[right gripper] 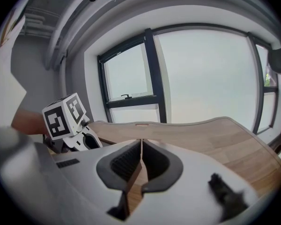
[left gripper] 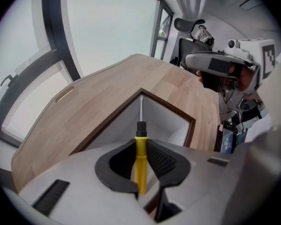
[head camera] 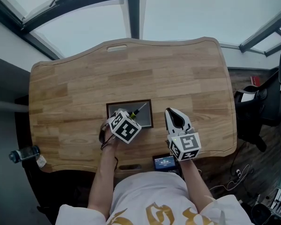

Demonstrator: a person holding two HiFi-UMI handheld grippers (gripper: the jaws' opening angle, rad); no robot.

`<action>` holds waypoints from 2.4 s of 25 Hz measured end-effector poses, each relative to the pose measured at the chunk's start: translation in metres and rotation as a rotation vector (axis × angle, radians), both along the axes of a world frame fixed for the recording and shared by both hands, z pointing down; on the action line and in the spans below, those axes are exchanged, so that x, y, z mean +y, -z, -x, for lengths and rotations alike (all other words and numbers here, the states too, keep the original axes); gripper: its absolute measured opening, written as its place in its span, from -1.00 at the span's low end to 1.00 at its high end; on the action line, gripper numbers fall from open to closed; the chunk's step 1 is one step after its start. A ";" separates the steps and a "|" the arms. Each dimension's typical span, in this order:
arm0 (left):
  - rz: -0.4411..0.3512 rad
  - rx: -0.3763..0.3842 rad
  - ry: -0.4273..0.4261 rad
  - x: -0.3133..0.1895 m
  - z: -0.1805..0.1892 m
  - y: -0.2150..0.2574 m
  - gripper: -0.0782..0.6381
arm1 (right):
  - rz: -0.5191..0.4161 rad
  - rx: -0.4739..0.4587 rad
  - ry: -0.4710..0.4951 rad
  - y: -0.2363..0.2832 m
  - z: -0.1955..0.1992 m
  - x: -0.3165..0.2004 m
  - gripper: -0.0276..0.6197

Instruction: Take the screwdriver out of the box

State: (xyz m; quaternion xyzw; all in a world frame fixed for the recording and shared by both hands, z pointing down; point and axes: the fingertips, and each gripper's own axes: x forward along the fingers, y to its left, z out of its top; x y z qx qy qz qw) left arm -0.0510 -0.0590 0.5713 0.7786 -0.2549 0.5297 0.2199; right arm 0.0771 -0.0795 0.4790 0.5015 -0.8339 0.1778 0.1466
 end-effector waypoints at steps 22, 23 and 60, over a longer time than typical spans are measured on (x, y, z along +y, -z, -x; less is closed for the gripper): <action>-0.330 0.200 0.176 -0.004 0.011 0.057 -0.56 | -0.067 0.030 -0.012 0.030 0.003 0.024 -0.81; -0.347 0.213 0.187 -0.003 0.012 0.061 -0.56 | -0.069 0.034 -0.014 0.032 0.002 0.025 -0.81; -0.761 0.438 0.481 0.075 0.069 0.173 -0.56 | -0.224 0.005 0.028 0.081 0.029 0.094 -0.81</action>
